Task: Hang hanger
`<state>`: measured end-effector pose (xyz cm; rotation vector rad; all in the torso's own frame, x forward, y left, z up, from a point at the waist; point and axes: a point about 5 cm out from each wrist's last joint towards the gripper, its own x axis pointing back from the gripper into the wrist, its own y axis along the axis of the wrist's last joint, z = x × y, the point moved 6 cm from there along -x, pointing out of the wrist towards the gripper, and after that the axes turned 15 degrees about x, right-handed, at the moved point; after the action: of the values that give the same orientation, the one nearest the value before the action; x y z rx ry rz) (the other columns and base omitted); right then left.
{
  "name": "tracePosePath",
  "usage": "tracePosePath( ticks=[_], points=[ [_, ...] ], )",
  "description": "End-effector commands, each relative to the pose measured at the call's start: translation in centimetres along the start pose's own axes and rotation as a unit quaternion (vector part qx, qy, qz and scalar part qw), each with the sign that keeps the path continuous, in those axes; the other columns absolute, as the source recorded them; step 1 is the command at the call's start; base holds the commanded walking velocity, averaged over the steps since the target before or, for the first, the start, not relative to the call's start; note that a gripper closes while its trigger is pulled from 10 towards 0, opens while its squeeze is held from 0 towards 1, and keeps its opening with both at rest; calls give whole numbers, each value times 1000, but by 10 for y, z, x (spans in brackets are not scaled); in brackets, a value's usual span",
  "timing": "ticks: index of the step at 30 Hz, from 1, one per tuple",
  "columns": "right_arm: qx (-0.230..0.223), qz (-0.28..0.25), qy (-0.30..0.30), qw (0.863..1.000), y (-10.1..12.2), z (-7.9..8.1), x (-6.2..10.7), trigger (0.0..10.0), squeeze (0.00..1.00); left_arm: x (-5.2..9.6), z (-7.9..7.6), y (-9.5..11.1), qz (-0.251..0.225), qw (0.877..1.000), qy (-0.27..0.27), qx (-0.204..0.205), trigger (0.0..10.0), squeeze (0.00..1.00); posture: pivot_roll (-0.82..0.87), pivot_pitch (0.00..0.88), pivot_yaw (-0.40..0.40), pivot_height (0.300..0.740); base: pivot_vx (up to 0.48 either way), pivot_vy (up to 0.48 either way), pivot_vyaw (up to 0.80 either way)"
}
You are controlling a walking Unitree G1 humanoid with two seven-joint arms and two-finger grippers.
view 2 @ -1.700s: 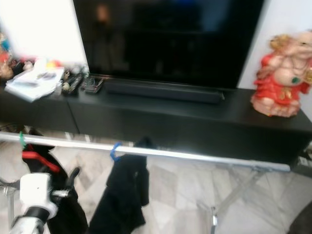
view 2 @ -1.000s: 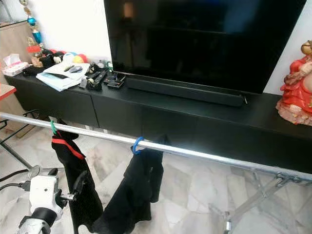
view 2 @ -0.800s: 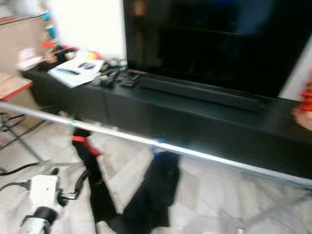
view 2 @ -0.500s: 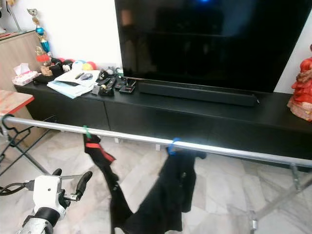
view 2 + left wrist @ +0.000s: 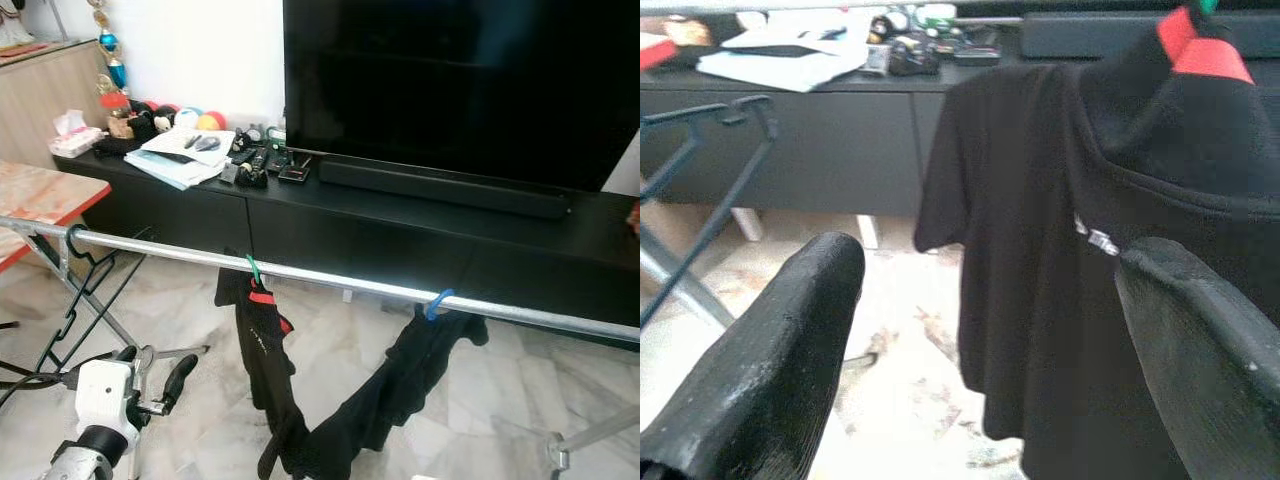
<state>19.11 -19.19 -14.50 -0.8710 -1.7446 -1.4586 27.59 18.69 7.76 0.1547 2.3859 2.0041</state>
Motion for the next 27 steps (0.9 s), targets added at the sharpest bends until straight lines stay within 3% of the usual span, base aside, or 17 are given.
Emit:
tracePosePath(
  ticks=[1, 9, 17, 20, 27],
  points=[
    [-1, 1, -4, 1000, 1, -4, 0, 10000, 0, 1, -3, -1, 4, 1000, -8, -8, 10000, 0, 110, 4, -1, 740, 0, -458, 0],
    [-1, 3, -14, 1000, -3, -25, 2, 10000, 0, 2, -3, -2, 5, 1000, -6, -9, 10000, 0, 110, 5, -2, 740, 0, -461, 0],
    [-1, 2, -14, 1000, -2, -29, 2, 10000, 0, 1, -3, -1, 4, 1000, -5, -8, 10000, 0, 110, 8, -3, 740, 0, -420, 0],
    [0, 0, -12, 1000, 0, -24, 1, 10000, 0, 1, -3, -1, 3, 1000, -4, -5, 10000, 0, 111, 9, -4, 740, 0, -109, 0],
    [3, -1, 3, 1000, 5, 4, -1, 10000, 0, 1, -3, 2, 0, 1000, -4, 4, 10000, 0, 114, 12, -4, 740, 0, 0, 0]
  ],
)
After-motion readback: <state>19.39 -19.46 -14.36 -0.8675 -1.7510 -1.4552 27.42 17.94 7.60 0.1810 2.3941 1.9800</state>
